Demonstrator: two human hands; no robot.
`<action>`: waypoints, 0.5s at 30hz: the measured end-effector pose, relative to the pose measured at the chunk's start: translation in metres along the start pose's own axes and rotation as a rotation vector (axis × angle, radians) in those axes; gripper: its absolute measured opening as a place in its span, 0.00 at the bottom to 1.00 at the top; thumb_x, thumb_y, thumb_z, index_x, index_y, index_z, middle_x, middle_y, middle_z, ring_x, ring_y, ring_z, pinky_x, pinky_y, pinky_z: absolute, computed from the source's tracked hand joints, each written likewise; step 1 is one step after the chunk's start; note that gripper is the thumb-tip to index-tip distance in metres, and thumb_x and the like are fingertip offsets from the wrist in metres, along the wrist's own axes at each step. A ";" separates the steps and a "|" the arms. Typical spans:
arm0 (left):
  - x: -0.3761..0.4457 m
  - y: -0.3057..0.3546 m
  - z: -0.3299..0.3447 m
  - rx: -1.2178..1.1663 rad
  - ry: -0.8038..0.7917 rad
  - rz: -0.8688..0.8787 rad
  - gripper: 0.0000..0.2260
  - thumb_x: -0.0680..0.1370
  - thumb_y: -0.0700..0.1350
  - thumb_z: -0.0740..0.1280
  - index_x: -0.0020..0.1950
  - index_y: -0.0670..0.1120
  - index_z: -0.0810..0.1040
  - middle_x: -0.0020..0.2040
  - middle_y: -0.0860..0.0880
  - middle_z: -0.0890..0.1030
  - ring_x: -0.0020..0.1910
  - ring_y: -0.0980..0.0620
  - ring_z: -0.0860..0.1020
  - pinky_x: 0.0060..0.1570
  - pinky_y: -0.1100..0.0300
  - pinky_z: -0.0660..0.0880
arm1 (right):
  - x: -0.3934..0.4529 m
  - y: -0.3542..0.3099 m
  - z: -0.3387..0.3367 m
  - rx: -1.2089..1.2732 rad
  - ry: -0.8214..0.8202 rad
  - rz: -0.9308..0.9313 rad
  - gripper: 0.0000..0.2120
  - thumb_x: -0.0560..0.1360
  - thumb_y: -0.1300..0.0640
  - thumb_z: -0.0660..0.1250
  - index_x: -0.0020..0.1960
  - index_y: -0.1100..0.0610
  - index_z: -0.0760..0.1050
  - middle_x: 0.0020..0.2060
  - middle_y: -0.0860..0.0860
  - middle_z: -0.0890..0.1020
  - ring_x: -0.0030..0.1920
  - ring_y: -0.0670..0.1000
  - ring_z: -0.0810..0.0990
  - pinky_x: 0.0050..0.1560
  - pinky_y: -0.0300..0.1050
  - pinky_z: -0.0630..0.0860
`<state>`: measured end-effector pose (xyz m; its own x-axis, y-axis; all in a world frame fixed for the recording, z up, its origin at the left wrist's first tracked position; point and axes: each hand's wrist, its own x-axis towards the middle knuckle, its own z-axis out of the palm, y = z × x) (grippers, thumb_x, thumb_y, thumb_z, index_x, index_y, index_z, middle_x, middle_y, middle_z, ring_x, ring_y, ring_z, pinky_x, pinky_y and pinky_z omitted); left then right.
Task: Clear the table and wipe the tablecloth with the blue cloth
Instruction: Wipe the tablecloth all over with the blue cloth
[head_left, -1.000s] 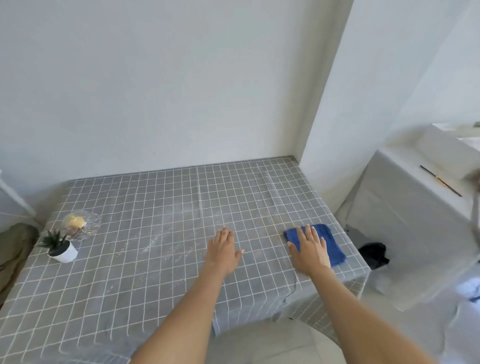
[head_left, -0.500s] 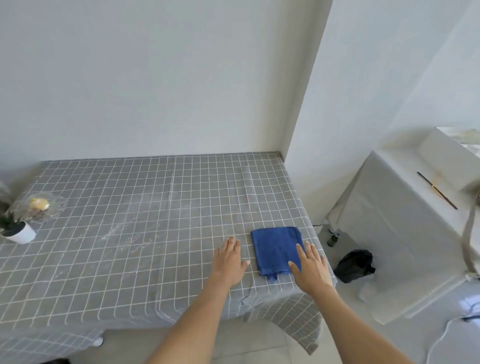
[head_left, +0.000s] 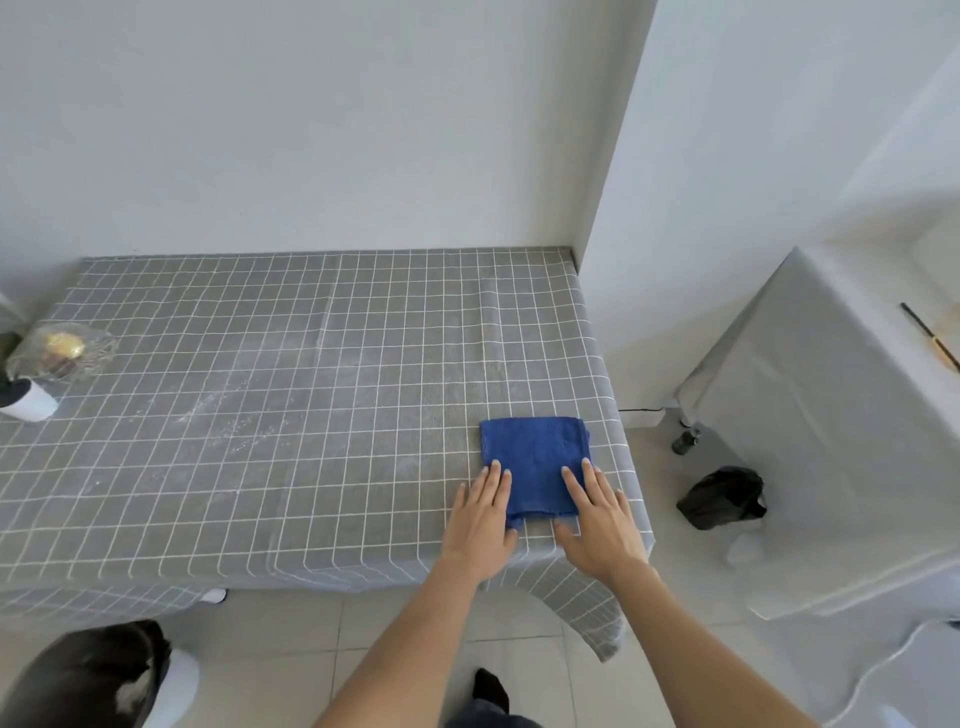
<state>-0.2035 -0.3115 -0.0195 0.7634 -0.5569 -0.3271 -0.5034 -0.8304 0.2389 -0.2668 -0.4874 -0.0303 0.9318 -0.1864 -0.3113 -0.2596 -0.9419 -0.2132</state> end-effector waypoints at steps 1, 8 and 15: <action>0.003 0.002 0.001 -0.001 0.009 -0.006 0.31 0.81 0.51 0.55 0.78 0.44 0.42 0.78 0.45 0.40 0.77 0.49 0.42 0.75 0.50 0.44 | 0.002 0.001 0.000 -0.007 0.005 -0.011 0.34 0.79 0.43 0.54 0.78 0.49 0.39 0.77 0.52 0.39 0.77 0.53 0.40 0.75 0.52 0.42; 0.014 0.002 0.008 -0.004 0.033 -0.001 0.29 0.82 0.51 0.51 0.77 0.44 0.39 0.78 0.47 0.37 0.77 0.51 0.39 0.74 0.51 0.39 | 0.013 0.010 0.008 0.020 0.039 -0.086 0.33 0.78 0.42 0.49 0.78 0.48 0.39 0.73 0.47 0.34 0.76 0.49 0.36 0.73 0.48 0.36; 0.015 -0.012 0.014 0.078 0.028 0.061 0.31 0.83 0.54 0.50 0.76 0.45 0.36 0.74 0.50 0.33 0.75 0.53 0.35 0.75 0.49 0.40 | 0.022 0.018 0.013 0.058 0.096 -0.123 0.30 0.81 0.45 0.53 0.78 0.48 0.45 0.76 0.48 0.43 0.76 0.49 0.41 0.75 0.50 0.42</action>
<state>-0.1918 -0.3103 -0.0395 0.7409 -0.6064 -0.2886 -0.5782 -0.7946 0.1851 -0.2545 -0.5048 -0.0528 0.9766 -0.0991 -0.1907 -0.1538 -0.9420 -0.2983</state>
